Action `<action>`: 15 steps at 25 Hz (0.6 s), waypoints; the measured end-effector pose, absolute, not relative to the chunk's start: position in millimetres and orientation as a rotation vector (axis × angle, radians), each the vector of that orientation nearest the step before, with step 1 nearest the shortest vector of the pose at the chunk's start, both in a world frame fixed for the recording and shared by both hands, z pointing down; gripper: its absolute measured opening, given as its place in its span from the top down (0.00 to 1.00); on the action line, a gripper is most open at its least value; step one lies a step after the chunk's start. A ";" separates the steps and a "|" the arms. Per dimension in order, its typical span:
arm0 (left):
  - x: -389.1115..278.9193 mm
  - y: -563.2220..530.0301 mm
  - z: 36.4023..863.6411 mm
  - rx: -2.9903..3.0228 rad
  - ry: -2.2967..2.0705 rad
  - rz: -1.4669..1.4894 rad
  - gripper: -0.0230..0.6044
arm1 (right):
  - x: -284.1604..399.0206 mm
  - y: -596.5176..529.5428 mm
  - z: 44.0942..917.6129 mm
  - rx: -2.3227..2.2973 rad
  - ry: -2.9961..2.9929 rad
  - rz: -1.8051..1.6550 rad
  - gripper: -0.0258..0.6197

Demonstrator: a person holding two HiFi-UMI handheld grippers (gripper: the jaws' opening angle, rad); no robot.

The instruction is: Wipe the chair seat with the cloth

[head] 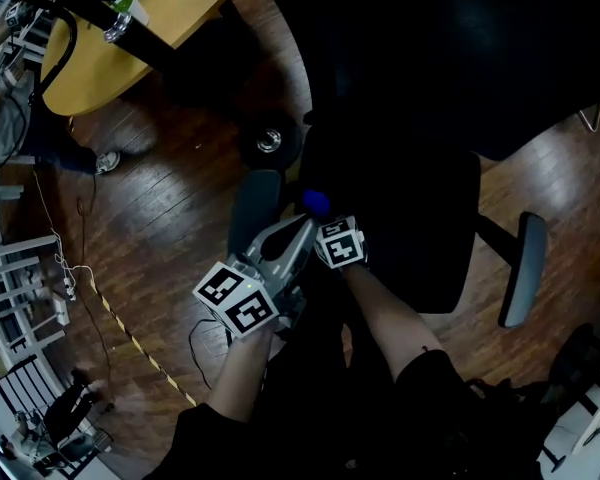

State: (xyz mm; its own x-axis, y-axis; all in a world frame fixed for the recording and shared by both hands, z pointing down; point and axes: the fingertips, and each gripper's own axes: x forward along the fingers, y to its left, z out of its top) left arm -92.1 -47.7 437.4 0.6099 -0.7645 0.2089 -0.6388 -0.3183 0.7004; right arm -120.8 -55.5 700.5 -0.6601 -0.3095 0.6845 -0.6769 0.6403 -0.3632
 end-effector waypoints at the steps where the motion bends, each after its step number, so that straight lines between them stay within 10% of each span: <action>1: -92.1 -47.4 438.2 2.053 -1.106 -0.204 0.96 | -119.9 -51.9 704.9 0.778 -2.278 0.833 0.90; 15: -90.9 -42.5 455.1 2.046 -1.102 -0.118 0.96 | 60.8 -66.6 739.0 1.082 -2.063 0.799 0.90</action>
